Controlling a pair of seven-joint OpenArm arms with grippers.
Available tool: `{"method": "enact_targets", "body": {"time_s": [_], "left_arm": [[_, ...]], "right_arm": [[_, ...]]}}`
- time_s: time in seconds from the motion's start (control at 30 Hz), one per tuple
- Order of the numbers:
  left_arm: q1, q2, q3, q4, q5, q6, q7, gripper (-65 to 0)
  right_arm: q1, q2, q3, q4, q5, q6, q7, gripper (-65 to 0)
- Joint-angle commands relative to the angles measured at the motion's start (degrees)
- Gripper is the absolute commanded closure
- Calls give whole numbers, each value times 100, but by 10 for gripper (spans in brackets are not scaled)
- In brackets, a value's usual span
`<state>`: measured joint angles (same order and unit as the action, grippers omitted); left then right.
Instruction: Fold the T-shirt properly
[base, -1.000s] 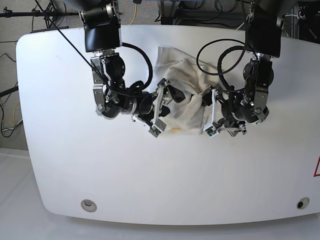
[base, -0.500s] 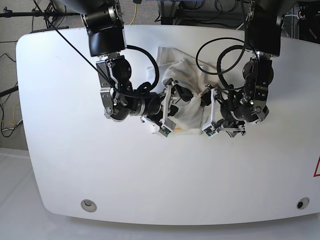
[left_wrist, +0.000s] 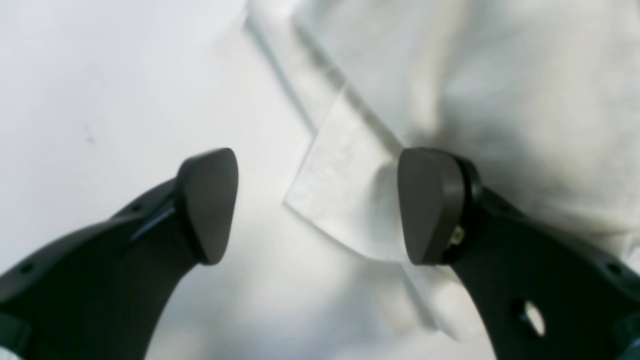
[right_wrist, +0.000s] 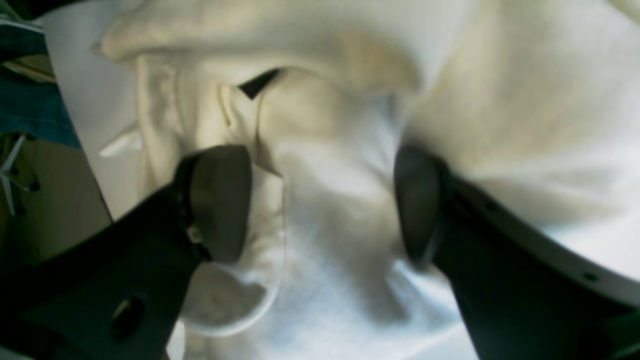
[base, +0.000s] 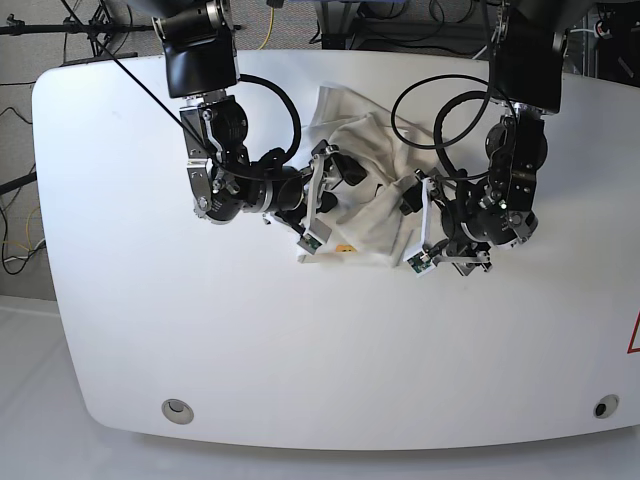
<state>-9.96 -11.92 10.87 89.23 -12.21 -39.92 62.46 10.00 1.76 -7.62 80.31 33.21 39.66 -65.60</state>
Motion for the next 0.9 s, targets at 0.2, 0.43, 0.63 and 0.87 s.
{"method": "enact_targets", "body": {"time_s": [0.2,0.43,0.63,0.87], "left_arm": [[189,-24,48,161,-38,-8,-33,-463],[115,-66,-104,113,-36,-8,-53,-465],[201,-262,-777,110,-170,-8,-118,-465],[387,-322,-1188,196,-255,-8,-127,-465]], "right_arm": [[224,211,-2,214,28,34,197,-421],[230,501,-3,480,47,-48,230,-421],[344,930,-71,415,121,-18,347,-416],[411,968,-96,394,126,16,311,-410]]}}
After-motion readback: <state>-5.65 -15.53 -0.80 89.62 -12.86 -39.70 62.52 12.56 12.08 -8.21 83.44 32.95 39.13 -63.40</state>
